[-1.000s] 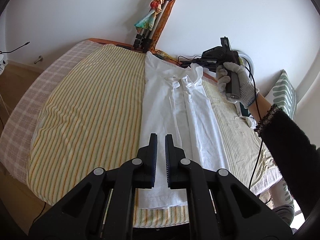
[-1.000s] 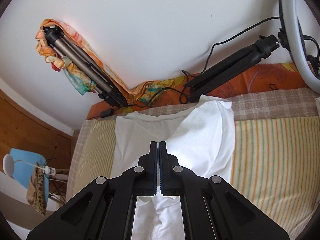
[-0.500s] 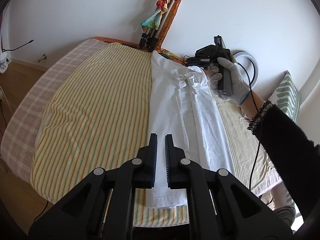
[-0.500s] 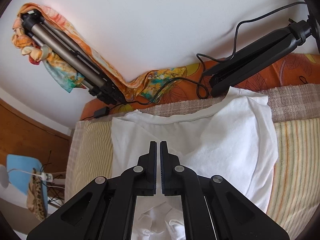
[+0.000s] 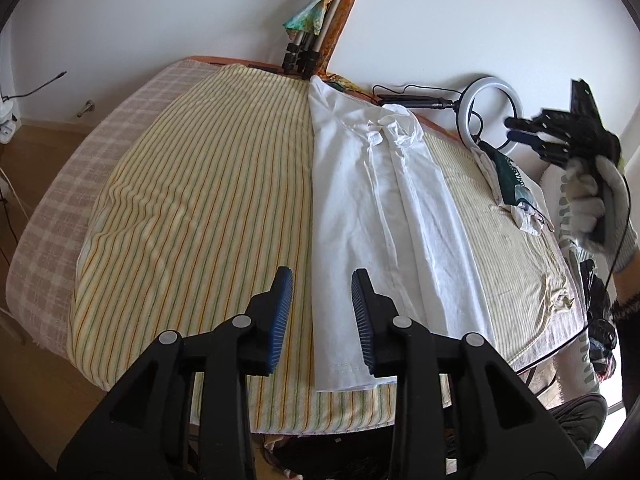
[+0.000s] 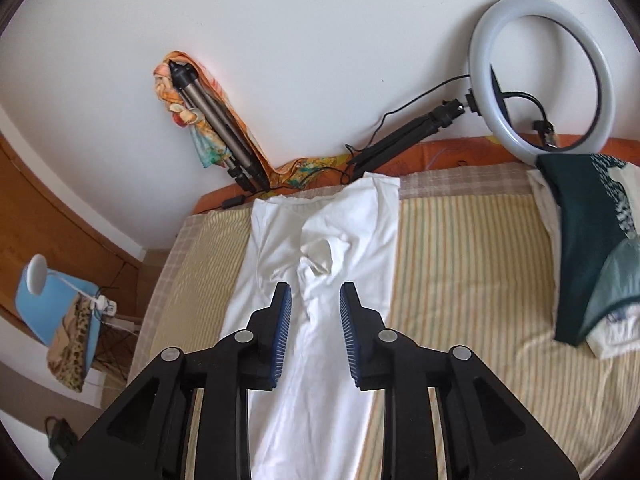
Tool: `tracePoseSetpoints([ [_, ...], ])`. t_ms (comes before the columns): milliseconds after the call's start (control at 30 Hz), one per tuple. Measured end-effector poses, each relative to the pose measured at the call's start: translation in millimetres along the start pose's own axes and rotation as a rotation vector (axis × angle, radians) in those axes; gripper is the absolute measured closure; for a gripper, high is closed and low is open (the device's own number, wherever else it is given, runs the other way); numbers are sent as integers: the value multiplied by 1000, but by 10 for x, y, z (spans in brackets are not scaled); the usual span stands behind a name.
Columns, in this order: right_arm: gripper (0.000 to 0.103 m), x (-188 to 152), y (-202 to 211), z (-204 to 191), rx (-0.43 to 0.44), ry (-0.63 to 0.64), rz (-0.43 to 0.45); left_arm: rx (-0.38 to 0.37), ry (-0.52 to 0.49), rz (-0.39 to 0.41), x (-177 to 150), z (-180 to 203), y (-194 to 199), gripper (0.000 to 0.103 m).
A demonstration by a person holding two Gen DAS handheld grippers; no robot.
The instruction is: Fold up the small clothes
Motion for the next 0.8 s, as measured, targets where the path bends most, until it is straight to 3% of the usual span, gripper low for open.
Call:
tracePoseSetpoints([
  [200,79,-995,359,-290,6,63,-87,-4,16,-73,-152,-117,-77,73],
  [400,77,-1886,286,-614,7,154,-180,-28,29,-111,-348,-112,-97,73],
  [533,77,-2240,228,-774,-5,242,-166,-79,-13,-134,-488,101,-76,73],
  [633,77,-2387,223,-921,6,310,-160,-128,-59,-175,-558,338,-124,73],
  [800,77,-2561,230,-1108,-52,405,-131,-155,-135,-259,-581,691,-344,73],
])
Point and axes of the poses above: each gripper's, at about its wrist camera, not at the fingertips, and y roughly against the way its jaws point, z to its right, x to its top, the point moved 3 cm from there along -y, roughly the way its jaws point, and after that the axes turned 14 degrees about y, right-handed, at the moved point
